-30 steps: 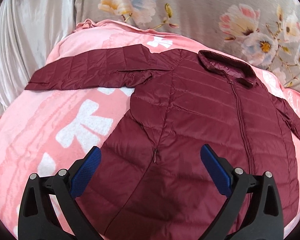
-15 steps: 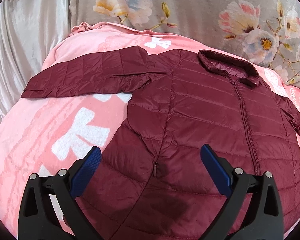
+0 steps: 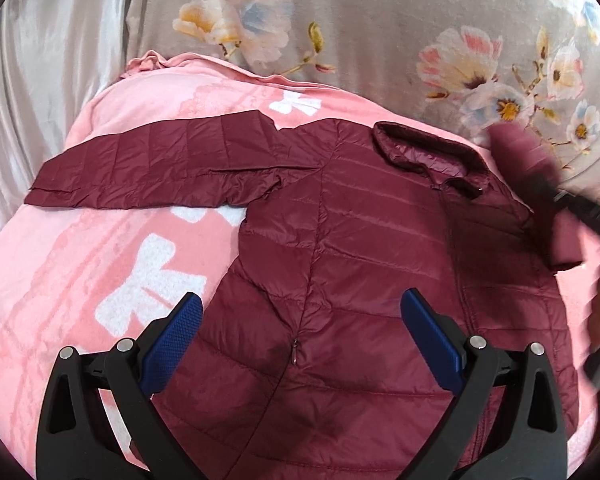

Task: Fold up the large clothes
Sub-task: 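Grasp the sleeve cuff with the right tool and lift it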

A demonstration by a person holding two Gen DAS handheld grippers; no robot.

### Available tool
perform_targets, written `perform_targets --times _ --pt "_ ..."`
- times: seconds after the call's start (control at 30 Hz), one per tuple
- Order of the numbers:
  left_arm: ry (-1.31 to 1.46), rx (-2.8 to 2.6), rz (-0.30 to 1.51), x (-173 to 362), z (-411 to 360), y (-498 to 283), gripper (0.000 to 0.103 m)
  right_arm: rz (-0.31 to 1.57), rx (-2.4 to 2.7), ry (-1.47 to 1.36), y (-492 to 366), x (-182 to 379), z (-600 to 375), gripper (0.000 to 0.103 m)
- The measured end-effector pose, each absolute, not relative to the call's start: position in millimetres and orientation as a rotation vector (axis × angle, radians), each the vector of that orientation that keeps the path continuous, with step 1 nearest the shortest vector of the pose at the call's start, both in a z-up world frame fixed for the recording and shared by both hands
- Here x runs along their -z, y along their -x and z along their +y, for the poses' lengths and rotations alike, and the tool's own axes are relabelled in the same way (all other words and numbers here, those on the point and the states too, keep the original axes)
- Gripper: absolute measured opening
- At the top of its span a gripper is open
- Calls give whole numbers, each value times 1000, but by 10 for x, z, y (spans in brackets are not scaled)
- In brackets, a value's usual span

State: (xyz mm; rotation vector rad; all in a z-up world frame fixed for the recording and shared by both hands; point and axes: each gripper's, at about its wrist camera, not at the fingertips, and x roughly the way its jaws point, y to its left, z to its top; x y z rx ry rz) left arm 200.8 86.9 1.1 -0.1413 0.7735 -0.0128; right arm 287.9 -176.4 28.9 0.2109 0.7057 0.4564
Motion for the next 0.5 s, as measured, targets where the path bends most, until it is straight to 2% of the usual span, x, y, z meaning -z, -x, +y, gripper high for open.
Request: perform_targets --times 0.33,0.47,0.5 --pt "239 184 839 128 765 -2465 97 916 -558 -124 -2702 530 -936 7" --pt "344 278 909 317 653 -2759 97 942 -569 -138 -2703 586 -973 16" --pt "366 286 925 353 634 -2807 97 940 -571 -152 -2685 561 -1009 28"
